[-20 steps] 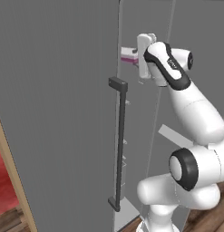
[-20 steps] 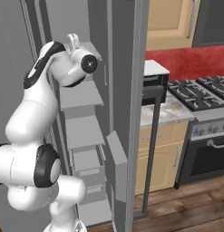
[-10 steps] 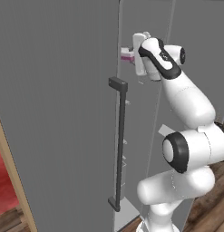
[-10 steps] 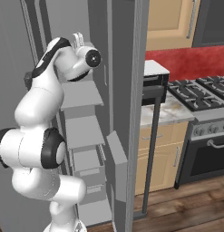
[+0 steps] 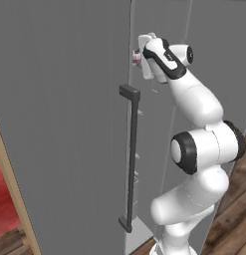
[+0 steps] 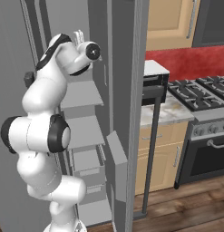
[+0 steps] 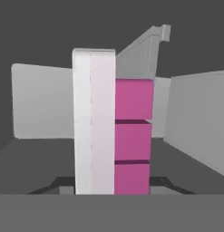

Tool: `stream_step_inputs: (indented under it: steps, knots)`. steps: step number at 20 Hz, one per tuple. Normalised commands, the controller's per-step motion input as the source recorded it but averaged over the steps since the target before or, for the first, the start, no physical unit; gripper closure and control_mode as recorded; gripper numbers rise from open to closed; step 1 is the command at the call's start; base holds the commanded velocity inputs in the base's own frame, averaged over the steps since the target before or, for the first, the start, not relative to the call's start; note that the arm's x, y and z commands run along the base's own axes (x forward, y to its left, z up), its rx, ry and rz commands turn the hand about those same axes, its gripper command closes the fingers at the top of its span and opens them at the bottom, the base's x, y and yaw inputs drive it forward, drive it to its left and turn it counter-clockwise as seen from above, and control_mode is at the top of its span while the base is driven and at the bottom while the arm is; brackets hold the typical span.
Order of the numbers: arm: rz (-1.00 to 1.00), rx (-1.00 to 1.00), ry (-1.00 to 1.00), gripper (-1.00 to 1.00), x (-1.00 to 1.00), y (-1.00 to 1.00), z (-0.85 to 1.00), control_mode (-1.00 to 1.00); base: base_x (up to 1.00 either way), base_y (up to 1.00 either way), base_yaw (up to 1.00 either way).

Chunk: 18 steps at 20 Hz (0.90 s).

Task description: The ice cube tray has been filled with water. Take the tray and place it in the freezer to make ice. Close the freezer door after placing the tray.

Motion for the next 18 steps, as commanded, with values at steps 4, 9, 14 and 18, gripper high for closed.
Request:
stream_step_inputs:
  steps: [4,9,14,18]
  knots:
    - [0.0,-0.07,0.0,1.0,0.37,0.26,-0.35,-1.0,0.0,0.0,0.0]
    - [0.0,-0.03,0.06,1.0,0.43,0.05,-0.31,-1.0,0.0,0.0,0.0]
    - [0.0,0.0,0.11,-1.0,0.42,0.0,-0.13,-1.0,0.0,0.0,0.0]
    - [0.0,0.0,0.06,-1.0,0.03,0.02,0.0,-1.0,0.0,0.0,0.0]
